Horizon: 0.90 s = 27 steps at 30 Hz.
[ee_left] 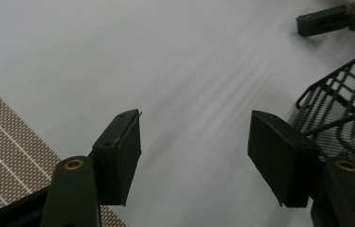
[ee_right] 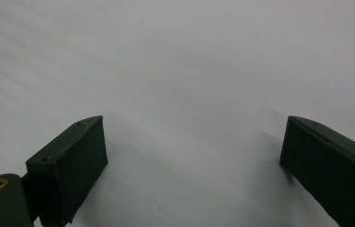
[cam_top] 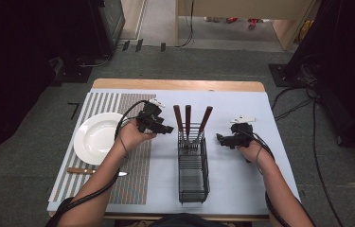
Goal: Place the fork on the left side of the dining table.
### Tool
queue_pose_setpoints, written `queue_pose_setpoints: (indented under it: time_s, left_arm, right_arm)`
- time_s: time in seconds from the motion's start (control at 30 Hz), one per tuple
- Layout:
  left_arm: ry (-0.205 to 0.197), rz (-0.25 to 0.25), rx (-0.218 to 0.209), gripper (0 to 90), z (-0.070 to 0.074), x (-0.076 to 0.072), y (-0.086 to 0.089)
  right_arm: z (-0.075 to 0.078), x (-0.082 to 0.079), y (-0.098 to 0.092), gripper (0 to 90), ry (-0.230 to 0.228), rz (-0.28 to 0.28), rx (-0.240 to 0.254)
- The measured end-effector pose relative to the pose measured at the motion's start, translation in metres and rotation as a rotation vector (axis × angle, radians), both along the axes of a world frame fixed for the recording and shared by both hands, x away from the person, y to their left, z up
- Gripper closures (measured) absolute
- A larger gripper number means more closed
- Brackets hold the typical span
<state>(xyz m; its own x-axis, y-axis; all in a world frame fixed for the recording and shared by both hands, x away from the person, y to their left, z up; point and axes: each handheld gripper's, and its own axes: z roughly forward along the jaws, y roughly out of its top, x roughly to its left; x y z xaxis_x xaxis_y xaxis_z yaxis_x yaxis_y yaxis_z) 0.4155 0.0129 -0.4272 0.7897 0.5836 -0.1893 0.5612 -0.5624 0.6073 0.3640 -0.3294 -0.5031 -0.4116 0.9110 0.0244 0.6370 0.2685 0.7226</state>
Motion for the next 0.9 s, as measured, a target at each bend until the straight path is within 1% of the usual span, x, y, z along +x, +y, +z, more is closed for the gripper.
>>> queue_pose_setpoints:
  time_s: [0.13,0.17,0.23,0.27,0.3,0.33,0.4,0.63,0.73,0.8,0.83,0.9]
  left_arm:
    - [0.001,-0.007,-0.016,40.0,0.008,-0.002,0.001]
    - [0.007,-0.012,-0.016,42.2,0.011,-0.002,0.002]
    - [0.008,-0.014,-0.017,42.5,0.012,-0.002,0.002]
    - [0.007,-0.014,-0.023,42.5,0.014,-0.003,0.002]
    - [0.01,-0.019,-0.038,42.6,0.018,-0.004,0.003]
    - [0.01,-0.019,-0.038,42.4,0.018,-0.004,0.003]
    - [0.005,-0.036,-0.049,42.0,0.023,-0.005,0.003]
    - [-0.025,-0.052,-0.062,39.1,0.038,-0.01,0.004]
    - [-0.027,-0.063,-0.076,38.6,0.044,-0.011,0.006]
    - [-0.031,-0.075,-0.078,39.8,0.047,-0.013,0.006]
    - [-0.028,-0.084,-0.075,42.2,0.048,-0.014,0.005]
    - [-0.04,-0.092,-0.071,43.9,0.051,-0.016,0.005]
  right_arm:
    - [0.0,0.0,0.0,7.3,0.001,0.0,0.001]
    - [0.0,0.0,0.0,7.3,0.001,0.001,0.0]
    - [0.0,0.0,0.0,7.3,0.0,0.001,0.0]
    - [0.0,0.0,0.0,7.3,0.0,0.001,0.0]
    - [0.0,0.0,0.0,7.3,0.0,0.001,0.0]
    - [0.0,0.0,0.0,7.3,0.0,0.002,0.0]
    - [0.0,0.0,0.0,7.3,0.0,0.001,0.0]
    - [0.0,0.0,0.0,7.3,-0.001,0.001,-0.001]
    - [0.0,0.0,0.0,7.3,-0.001,0.001,-0.001]
    - [0.0,0.0,0.0,7.3,-0.001,0.001,-0.001]
    - [0.0,0.0,0.0,7.3,-0.001,0.001,-0.001]
    - [0.0,0.0,0.0,7.3,-0.001,0.002,-0.001]
